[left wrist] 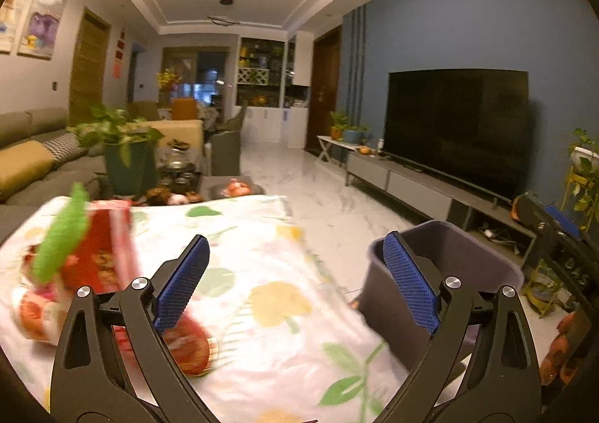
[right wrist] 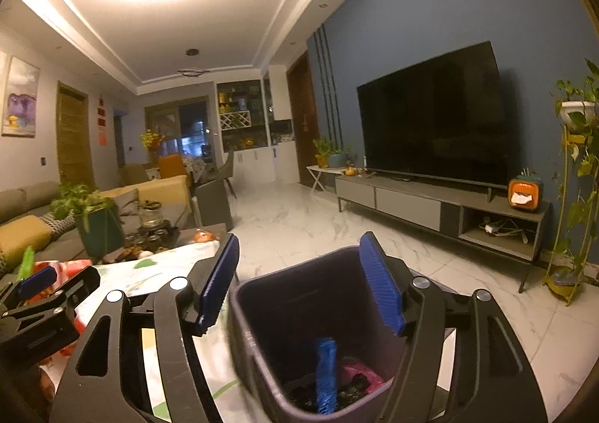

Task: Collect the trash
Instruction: 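Move both open grippers back to the remaining trash on the table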

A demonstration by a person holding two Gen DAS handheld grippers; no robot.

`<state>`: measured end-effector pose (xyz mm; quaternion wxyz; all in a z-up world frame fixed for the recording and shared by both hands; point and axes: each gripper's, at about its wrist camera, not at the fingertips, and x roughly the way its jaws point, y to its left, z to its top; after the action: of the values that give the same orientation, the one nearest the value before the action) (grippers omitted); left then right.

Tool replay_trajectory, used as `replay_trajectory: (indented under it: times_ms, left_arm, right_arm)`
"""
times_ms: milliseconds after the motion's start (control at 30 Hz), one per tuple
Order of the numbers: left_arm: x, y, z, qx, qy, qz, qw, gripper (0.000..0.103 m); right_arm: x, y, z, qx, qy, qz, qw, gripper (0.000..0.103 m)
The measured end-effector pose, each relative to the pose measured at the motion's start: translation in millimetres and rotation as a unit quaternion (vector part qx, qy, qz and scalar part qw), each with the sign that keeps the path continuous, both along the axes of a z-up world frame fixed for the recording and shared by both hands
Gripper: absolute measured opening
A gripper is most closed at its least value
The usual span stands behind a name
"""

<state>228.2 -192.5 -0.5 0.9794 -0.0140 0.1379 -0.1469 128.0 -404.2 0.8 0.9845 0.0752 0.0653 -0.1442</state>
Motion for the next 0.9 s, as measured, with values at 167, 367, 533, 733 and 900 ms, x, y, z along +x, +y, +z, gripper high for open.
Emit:
replay_trajectory:
  times_ms: [167, 367, 533, 733, 900]
  left_arm:
    - [-17.8, 34.2, 1.0, 0.002, -0.004, 0.032, 0.9995, 0.093]
    - [-32.5, 77.4, -0.6, 0.001, -0.006, 0.074, 0.9972, 0.093]
    - [-43.1, 111.3, -3.4, 0.0, -0.005, 0.103, 0.9947, 0.093]
    - [-52.0, 144.0, -4.8, -0.004, -0.002, 0.129, 0.9917, 0.093]
    - [-55.2, 167.3, -7.1, -0.007, 0.001, 0.151, 0.9885, 0.093]
  right_arm:
    - [-15.5, 32.3, 1.0, -0.004, -0.008, 0.03, 1.0, 0.073]
    - [-23.2, 65.2, 0.9, -0.009, -0.011, 0.055, 0.998, 0.075]
    - [-20.6, 93.7, -0.9, -0.008, -0.006, 0.08, 0.997, 0.075]
    - [-14.3, 121.9, -4.3, -0.009, 0.003, 0.107, 0.994, 0.076]
    - [-12.3, 147.2, -9.8, -0.011, 0.009, 0.125, 0.992, 0.076]
